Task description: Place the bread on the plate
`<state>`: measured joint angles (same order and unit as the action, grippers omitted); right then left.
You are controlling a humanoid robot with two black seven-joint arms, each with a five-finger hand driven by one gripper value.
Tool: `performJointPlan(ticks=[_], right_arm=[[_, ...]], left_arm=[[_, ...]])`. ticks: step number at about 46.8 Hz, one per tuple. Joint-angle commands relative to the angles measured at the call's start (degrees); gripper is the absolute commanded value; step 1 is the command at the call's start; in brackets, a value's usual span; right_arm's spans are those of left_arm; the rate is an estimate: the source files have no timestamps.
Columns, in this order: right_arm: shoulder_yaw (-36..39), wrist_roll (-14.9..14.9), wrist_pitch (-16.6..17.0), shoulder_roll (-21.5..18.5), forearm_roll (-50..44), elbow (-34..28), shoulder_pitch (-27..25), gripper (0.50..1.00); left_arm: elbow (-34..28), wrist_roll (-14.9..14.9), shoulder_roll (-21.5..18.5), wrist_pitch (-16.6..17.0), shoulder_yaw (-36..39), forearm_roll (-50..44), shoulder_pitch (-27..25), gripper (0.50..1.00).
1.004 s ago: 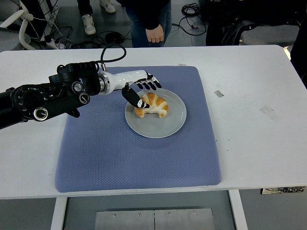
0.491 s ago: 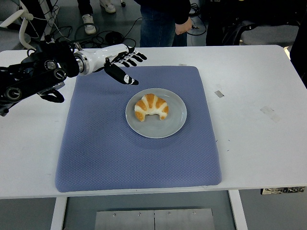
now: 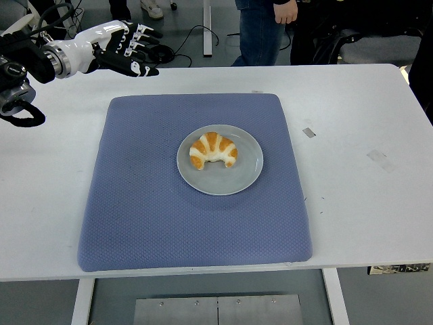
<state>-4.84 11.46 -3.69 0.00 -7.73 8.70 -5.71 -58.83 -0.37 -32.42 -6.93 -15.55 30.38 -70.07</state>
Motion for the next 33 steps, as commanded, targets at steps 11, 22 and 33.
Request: performJointPlan(ticks=[11,22,33], right_arm=[[0.0,0.0,0.0,0.0,0.0,0.0,0.0,1.0],[0.0,0.0,0.0,0.0,0.0,0.0,0.0,1.0],[0.0,0.1,0.1,0.0,0.0,0.2,1.1,1.0]], left_arm=[[0.0,-0.3,-1.1,0.0,-6.5,-1.9,6.2,0.846],[0.0,-0.3,-4.5,-2.1,-10.6,-2.0,8.8,0.846],[0.0,-0.4,-7.2,-3.5,-11.7,-2.6,9.3,0.845]])
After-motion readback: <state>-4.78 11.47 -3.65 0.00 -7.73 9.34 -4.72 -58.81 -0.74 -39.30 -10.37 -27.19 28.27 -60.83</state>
